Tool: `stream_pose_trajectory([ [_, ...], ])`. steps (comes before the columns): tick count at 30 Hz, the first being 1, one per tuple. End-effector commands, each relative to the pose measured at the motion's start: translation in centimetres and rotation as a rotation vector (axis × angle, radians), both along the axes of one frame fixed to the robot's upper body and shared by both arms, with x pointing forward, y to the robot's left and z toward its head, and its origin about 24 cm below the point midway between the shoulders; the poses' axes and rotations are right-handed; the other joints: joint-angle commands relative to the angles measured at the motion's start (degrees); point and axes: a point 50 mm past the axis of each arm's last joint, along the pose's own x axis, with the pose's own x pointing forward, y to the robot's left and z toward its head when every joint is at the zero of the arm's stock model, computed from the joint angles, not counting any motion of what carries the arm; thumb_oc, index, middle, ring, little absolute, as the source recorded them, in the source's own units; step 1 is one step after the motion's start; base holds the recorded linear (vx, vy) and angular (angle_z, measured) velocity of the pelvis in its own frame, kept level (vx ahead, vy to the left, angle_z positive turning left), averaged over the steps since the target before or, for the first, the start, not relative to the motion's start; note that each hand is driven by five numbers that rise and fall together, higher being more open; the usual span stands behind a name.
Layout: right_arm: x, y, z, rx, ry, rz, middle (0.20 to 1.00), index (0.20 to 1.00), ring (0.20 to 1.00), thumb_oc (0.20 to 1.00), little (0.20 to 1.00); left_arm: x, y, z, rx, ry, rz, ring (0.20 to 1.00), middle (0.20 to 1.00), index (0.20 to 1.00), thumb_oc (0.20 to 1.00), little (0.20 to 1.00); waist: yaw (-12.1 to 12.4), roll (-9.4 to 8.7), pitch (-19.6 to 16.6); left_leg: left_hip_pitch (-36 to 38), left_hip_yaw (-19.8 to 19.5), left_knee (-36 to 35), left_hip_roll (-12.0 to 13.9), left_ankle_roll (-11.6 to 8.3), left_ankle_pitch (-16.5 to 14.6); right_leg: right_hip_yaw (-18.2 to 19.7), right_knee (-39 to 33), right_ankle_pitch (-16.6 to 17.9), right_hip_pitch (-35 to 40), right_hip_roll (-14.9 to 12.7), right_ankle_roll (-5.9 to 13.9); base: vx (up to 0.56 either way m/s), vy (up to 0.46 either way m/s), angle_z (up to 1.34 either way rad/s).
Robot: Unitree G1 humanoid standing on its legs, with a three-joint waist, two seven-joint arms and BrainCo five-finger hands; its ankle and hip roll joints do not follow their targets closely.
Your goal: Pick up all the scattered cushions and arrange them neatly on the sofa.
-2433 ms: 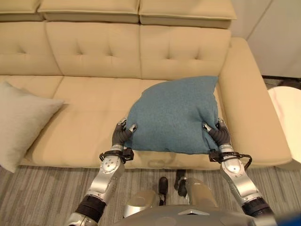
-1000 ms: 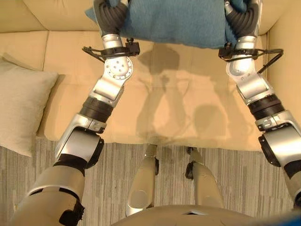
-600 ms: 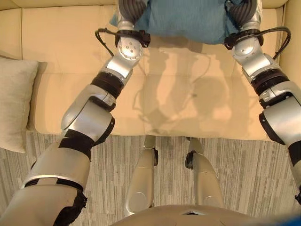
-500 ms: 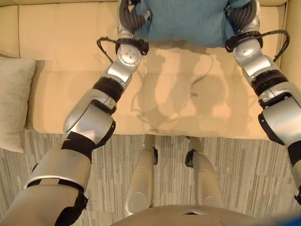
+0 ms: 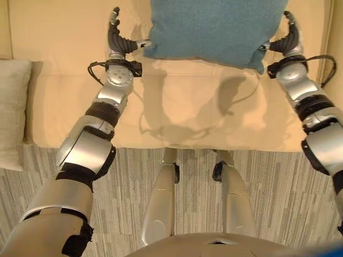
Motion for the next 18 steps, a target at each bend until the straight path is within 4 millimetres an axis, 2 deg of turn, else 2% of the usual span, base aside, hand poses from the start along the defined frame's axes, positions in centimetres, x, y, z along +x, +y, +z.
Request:
stream_pose_trajectory([
  [1, -1.0, -0.9, -2.1, -0.007, -0.003, 0.015, 1.000, 1.000, 1.000, 1.000, 1.000, -1.0, 1.4, -3.1, 0.018, 0.040, 0.009, 1.000, 1.000, 1.000, 1.000, 1.000, 0.3, -3.88, -3.8, 8.6, -1.2, -1.0, -0.9, -4.90, -6.3, -2.1, -13.0, 5.1, 10.0, 0.6, 4.71, 0.01, -0.021, 0.13],
  [2, -1.0, -0.9, -2.2, -0.007, -0.002, 0.015, 1.000, 1.000, 1.000, 1.000, 1.000, -1.0, 1.4, -3.2, 0.019, 0.041, 0.009, 1.000, 1.000, 1.000, 1.000, 1.000, 0.3, -3.89, -3.8, 8.7, -1.2, -1.0, -0.9, -4.90, -6.3, -2.1, -13.0, 5.1, 10.0, 0.6, 4.71, 0.05, -0.043, 0.11],
  [3, -3.1, -2.8, -6.1, 0.004, 0.080, 0.022, 1.000, 1.000, 1.000, 1.000, 1.000, -3.4, 2.6, -6.7, 0.034, 0.095, -0.015, 1.000, 1.000, 1.000, 1.000, 1.000, 0.2, -4.44, -4.1, 12.3, -1.1, -1.0, -0.8, -4.77, -7.4, -2.6, -13.0, 4.3, 14.0, 0.5, 4.49, 0.04, -0.027, 0.07],
  [4, -3.9, -3.2, -7.6, 0.014, 0.108, 0.020, 1.000, 1.000, 1.000, 1.000, 1.000, -4.2, 2.8, -7.7, 0.030, 0.107, -0.022, 1.000, 1.000, 1.000, 1.000, 1.000, 0.2, -4.55, -4.3, 13.5, -1.0, -1.0, -0.9, -4.67, -7.8, -2.6, -13.0, 4.1, 15.2, 0.5, 4.45, 0.04, -0.027, 0.07],
  [5, -4.0, -3.2, -7.7, 0.014, 0.110, 0.020, 1.000, 1.000, 1.000, 1.000, 1.000, -4.3, 2.8, -7.7, 0.030, 0.108, -0.022, 1.000, 1.000, 1.000, 1.000, 1.000, 0.2, -4.56, -4.3, 13.6, -1.0, -1.0, -0.9, -4.67, -7.8, -2.6, -13.0, 4.1, 15.3, 0.5, 4.45, 0.02, -0.005, 0.08],
  [7, -6.1, -3.8, -11.3, 0.058, 0.184, 0.015, 1.000, 1.000, 1.000, 1.000, 1.000, -6.6, 3.1, -10.9, -0.009, 0.169, -0.034, 1.000, 1.000, 1.000, 1.000, 1.000, 0.3, -4.74, -4.5, 16.4, -0.8, -1.0, -0.9, -4.38, -8.7, -2.9, -13.0, 3.4, 18.4, 0.5, 4.31, 0.05, -0.012, 0.11],
  [9, -10.3, -4.2, -17.1, 0.126, 0.317, 0.000, 1.000, 1.000, 1.000, 1.000, 1.000, -11.3, 4.0, -17.1, -0.123, 0.340, -0.016, 1.000, 1.000, 1.000, 1.000, 1.000, 0.4, -4.89, -5.4, 21.9, -0.4, -1.0, -0.9, -3.72, -10.1, -3.3, -13.0, 1.8, 24.6, 0.6, 4.02, 0.09, 0.003, 0.07],
  [10, -10.3, -4.2, -17.1, 0.126, 0.317, 0.000, 1.000, 1.000, 1.000, 1.000, 1.000, -11.3, 4.0, -17.1, -0.122, 0.341, -0.016, 1.000, 1.000, 1.000, 1.000, 1.000, 0.3, -4.95, -5.6, 21.7, -0.4, -1.0, -1.1, -3.67, -9.8, -3.3, -13.0, 1.9, 24.5, 0.5, 4.05, 0.12, 0.016, 0.20],
  [11, -13.5, -4.2, -20.6, 0.139, 0.439, -0.002, 1.000, 1.000, 1.000, 1.000, 1.000, -15.0, 4.8, -20.7, -0.153, 0.481, 0.006, 1.000, 1.000, 1.000, 1.000, 1.000, 0.7, -4.77, -6.3, 26.1, -0.1, -1.0, -0.8, -3.04, -11.0, -3.4, -13.0, 0.4, 29.1, 0.7, 3.89, 0.08, -0.001, 0.13],
  [12, -14.5, -4.1, -21.8, 0.135, 0.490, -0.001, 1.000, 1.000, 1.000, 1.000, 1.000, -16.3, 5.0, -21.9, -0.154, 0.537, 0.013, 1.000, 1.000, 1.000, 1.000, 1.000, 0.9, -4.76, -6.4, 27.7, 0.1, -1.0, -0.6, -2.92, -11.3, -3.7, -13.0, 0.0, 30.5, 0.7, 3.77, 0.09, 0.001, 0.06],
  [17, -17.2, -2.6, -25.8, 0.190, 0.650, 0.042, 1.000, 1.000, 1.000, 1.000, 1.000, -20.5, 5.5, -26.5, -0.184, 0.769, 0.032, 1.000, 1.000, 1.000, 1.000, 1.000, 1.5, -4.09, -8.2, 33.1, 0.3, -1.0, -0.5, -1.91, -12.1, -4.3, -13.0, -1.6, 36.4, 1.1, 3.22, 0.01, 0.013, 0.05],
  [18, -18.3, -1.9, -27.6, 0.206, 0.734, 0.059, 1.000, 1.000, 1.000, 1.000, 1.000, -22.0, 5.2, -28.6, -0.190, 0.875, 0.039, 1.000, 1.000, 1.000, 1.000, 1.000, 1.8, -3.85, -9.2, 35.1, 0.5, -1.0, -0.4, -1.84, -12.6, -4.5, -13.0, -2.5, 38.6, 1.3, 2.97, 0.00, 0.000, 0.00],
])
